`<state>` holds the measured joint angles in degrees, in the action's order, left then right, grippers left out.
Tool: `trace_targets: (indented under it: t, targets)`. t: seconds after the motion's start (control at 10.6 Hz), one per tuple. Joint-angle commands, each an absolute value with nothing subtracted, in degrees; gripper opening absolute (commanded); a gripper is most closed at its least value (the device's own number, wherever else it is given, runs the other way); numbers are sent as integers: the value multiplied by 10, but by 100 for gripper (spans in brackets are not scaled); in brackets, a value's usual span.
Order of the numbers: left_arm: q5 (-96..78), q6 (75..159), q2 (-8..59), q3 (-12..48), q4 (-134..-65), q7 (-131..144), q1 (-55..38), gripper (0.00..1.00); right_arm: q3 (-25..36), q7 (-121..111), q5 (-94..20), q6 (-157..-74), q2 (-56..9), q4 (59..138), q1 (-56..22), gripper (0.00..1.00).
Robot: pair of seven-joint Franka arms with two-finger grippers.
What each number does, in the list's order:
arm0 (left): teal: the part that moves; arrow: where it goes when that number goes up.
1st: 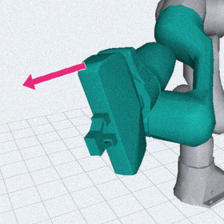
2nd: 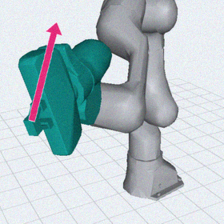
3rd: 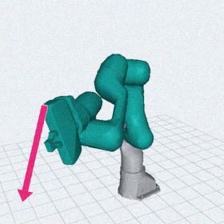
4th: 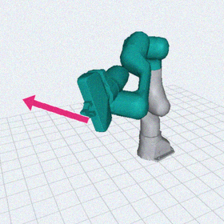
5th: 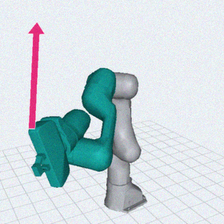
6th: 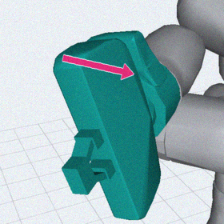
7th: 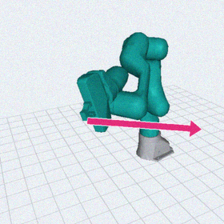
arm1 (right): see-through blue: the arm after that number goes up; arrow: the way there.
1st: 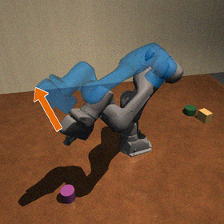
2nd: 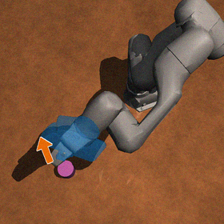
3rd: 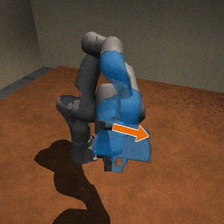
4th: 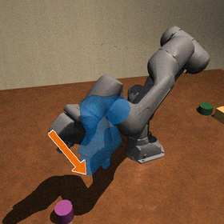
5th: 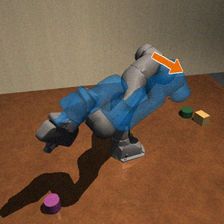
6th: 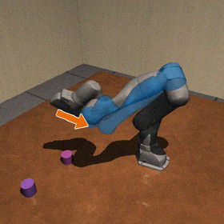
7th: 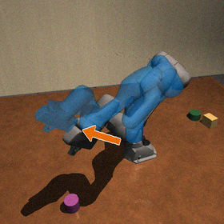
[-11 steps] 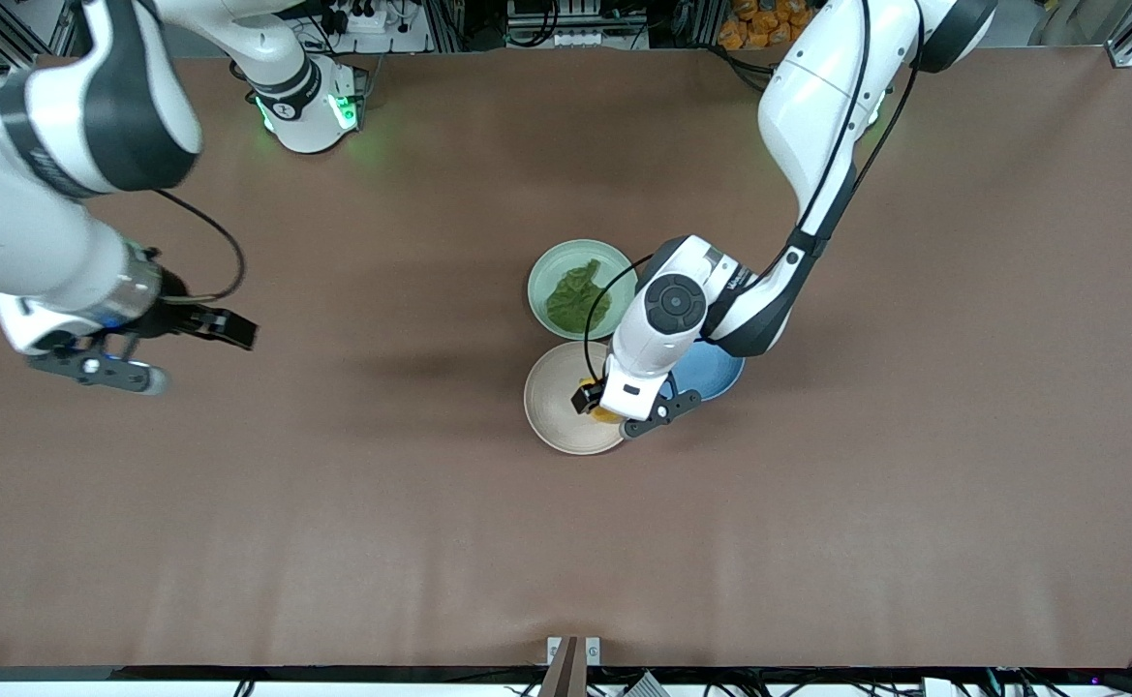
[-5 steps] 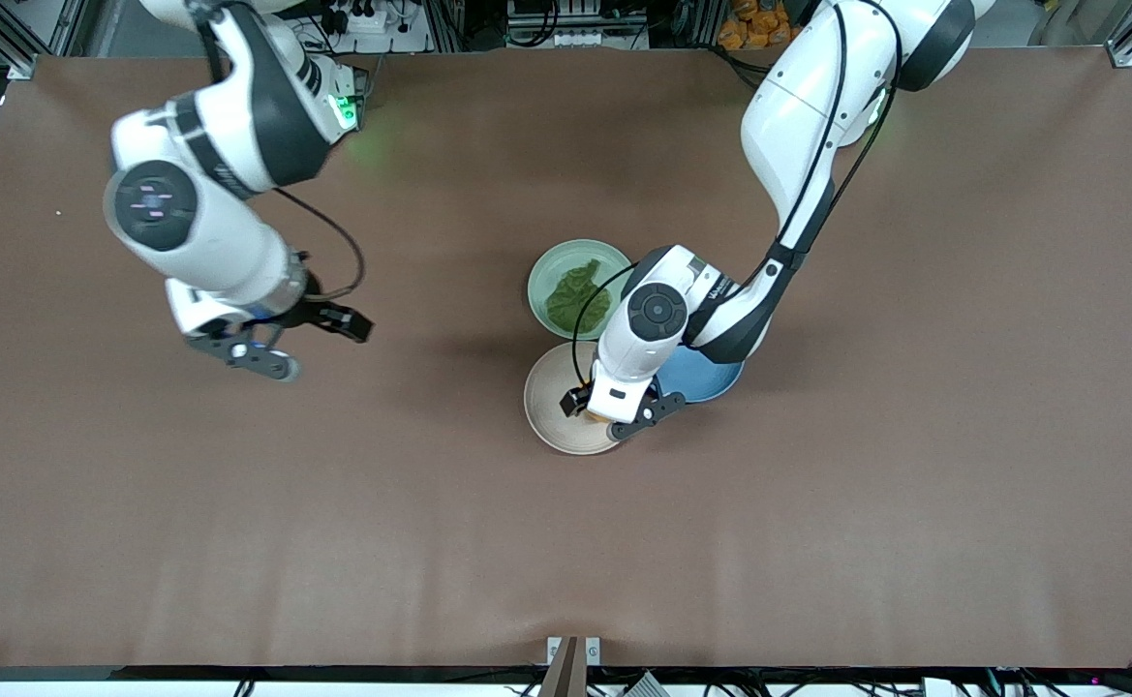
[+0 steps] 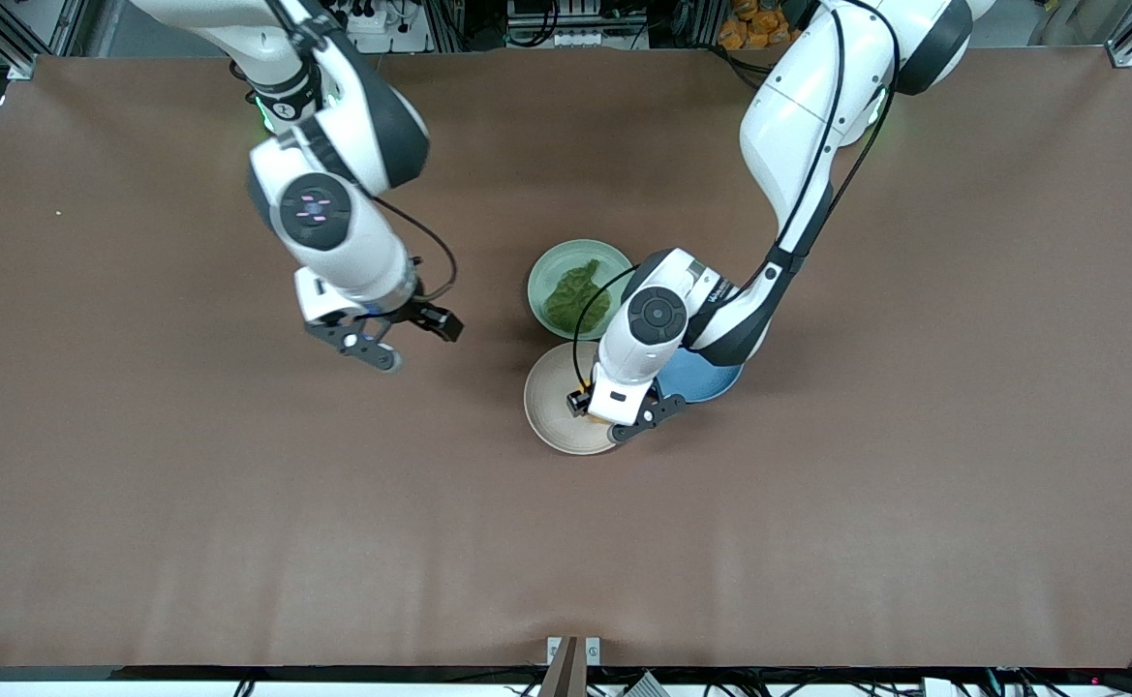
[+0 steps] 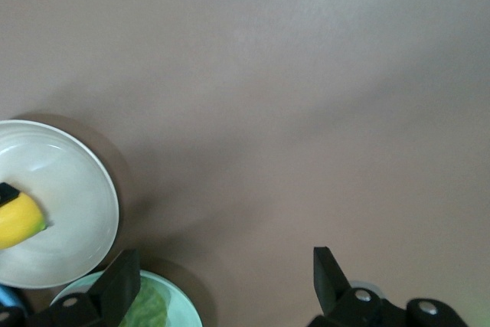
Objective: Pick lemon and lettuce from plates
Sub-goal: 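Lift the lemon with the left gripper while the right gripper reaches the lettuce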
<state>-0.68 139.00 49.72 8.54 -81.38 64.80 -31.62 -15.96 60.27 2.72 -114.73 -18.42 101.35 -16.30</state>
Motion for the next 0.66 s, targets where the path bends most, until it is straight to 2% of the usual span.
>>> trace_targets:
  t: [0.0, 0.19, 0.57]
  targets:
    - [11, 1389, 491, 78, -802, 669, -322, 0, -162, 712, 77, -1194, -240, 1010, -216, 100]
    - [9, 1361, 459, 78, -802, 669, -313, 0, -163, 766, 106, -1215, -276, 1005, -243, 100]
    - [12, 1294, 388, 69, -807, 584, -259, 0, -224, 872, 183, -1238, -354, 970, -251, 100]
